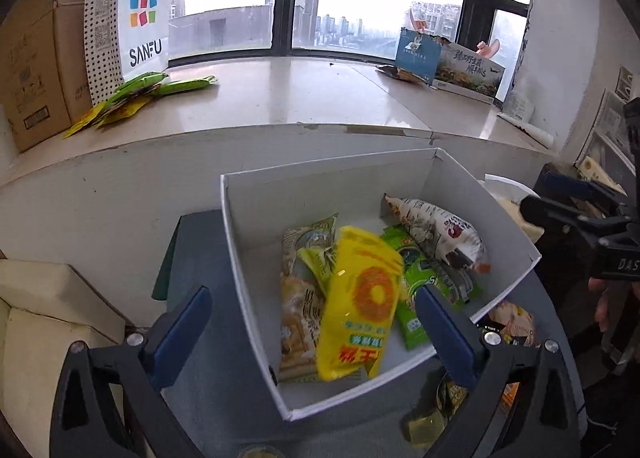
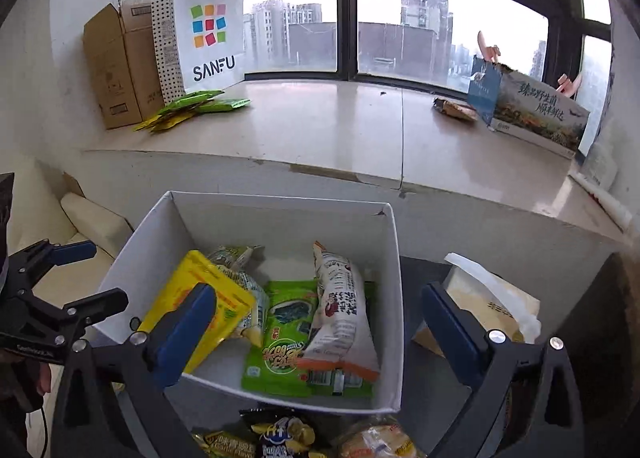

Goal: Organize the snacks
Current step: 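Drop both bags into the white box and open both grippers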

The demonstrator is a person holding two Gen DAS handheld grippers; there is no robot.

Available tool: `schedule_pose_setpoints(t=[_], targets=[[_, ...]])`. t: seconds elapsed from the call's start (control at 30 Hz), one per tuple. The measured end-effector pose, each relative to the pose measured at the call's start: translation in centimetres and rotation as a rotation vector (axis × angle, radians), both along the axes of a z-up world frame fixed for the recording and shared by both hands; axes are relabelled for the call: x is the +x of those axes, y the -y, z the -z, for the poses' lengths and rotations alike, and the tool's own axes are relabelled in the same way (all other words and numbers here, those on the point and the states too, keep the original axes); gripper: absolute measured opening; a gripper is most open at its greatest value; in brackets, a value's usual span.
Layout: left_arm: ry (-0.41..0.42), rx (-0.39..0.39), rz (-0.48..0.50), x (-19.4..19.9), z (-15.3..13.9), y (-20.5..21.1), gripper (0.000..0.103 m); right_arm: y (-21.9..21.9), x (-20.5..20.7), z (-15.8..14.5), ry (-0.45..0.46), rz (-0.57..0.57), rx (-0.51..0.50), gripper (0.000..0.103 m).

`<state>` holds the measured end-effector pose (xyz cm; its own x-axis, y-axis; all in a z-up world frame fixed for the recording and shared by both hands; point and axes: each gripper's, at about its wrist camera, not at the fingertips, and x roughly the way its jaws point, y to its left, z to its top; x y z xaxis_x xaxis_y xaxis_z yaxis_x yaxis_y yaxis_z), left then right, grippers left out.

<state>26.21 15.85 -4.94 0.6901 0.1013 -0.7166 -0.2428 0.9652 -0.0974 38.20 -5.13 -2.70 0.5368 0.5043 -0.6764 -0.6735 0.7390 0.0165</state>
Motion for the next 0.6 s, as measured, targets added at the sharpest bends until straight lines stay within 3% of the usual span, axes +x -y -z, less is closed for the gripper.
schedule_pose_setpoints(t=[0.3,0.43,0.6], targets=[[0.118,-0.036,0.055,-6.6,-3.2,1.6,0.103,4.6,-7.6,-4.2,0.080,-0.059,0.132,0.103],[0.149,-0.026,0.077,-10.2,-4.1,3.3,0.103,7.2,-11.9,-4.4,0.086,-0.079,0.186,0.103],[0.171,-0.076,0.132,-14.7,-4.1,5.8,0.103,10.3,-17.1,-3.6,0.075,-0.094,0.234,0.103]])
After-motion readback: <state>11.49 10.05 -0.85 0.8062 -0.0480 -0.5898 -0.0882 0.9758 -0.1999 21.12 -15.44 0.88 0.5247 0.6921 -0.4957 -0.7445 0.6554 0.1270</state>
